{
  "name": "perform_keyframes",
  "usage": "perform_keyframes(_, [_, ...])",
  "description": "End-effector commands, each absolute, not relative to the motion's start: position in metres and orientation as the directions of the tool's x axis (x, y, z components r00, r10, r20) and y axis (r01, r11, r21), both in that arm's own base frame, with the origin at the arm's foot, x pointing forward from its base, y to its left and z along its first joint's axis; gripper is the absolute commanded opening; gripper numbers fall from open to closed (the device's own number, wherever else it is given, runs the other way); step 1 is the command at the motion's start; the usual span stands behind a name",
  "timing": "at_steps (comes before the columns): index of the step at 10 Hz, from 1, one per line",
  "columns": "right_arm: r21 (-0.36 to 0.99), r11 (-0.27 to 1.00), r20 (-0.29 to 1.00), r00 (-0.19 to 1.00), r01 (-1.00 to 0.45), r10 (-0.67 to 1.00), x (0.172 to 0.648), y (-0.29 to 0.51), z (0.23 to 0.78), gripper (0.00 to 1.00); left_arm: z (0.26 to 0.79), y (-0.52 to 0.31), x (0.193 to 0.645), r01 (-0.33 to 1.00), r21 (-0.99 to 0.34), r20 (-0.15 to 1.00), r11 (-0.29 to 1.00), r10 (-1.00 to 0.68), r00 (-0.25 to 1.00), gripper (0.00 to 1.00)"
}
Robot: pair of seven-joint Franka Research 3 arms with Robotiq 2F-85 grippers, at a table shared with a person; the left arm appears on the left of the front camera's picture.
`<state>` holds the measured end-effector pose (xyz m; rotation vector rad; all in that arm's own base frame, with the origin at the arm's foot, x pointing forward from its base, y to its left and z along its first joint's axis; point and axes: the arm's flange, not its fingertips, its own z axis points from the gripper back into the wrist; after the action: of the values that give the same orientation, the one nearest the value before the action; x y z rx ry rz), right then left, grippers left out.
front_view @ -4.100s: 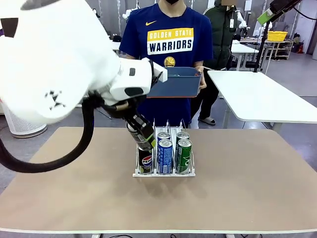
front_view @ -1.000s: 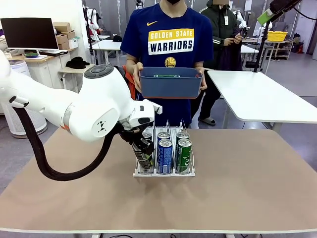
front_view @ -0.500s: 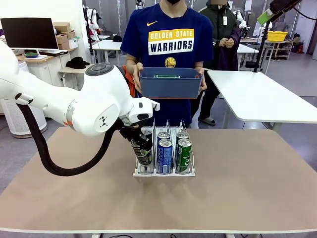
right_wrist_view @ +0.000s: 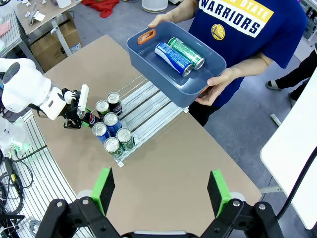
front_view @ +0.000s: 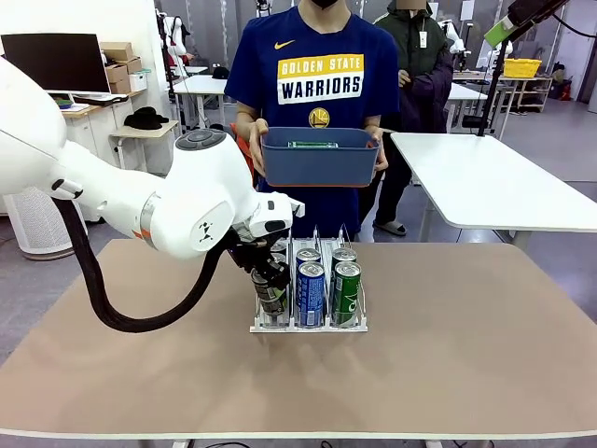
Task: Fill the beverage cans into the dispenser.
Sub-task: Place the picked Pepsi coke in the line of the Automatic Can Dispenser with the same cans.
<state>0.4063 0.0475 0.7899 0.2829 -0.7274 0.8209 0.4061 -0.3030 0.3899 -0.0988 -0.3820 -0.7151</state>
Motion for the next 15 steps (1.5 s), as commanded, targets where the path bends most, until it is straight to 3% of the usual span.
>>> perform_keyframes(1, [-0.039,0.658,0.682,0.462,-0.752,0.567,0.405,0.047,0.788,1.00,0.392,-0.301,0.424,0.676,0.049,0.367,0.736,-0.642,0.673,0.58])
perform_keyframes(5, [-0.039,0.658,0.682,0.462,-0.752,0.567,0.405,0.047,0.788,1.00,0.377,-0.304,0.425,0.671,-0.029,0.289,0.741,-0.636,0.715,0.58])
perform_keyframes(9, [-0.039,0.658,0.682,0.462,-0.752,0.567,0.405,0.047,0.788,1.00,0.378,-0.308,0.418,0.660,0.016,0.326,0.751,-0.628,0.707,0.58])
perform_keyframes(15, [-0.039,0.658,0.682,0.462,-0.752,0.567,0.405,0.047,0.788,1.00,0.372,-0.313,0.445,0.697,-0.015,0.237,0.717,-0.675,0.699,0.58])
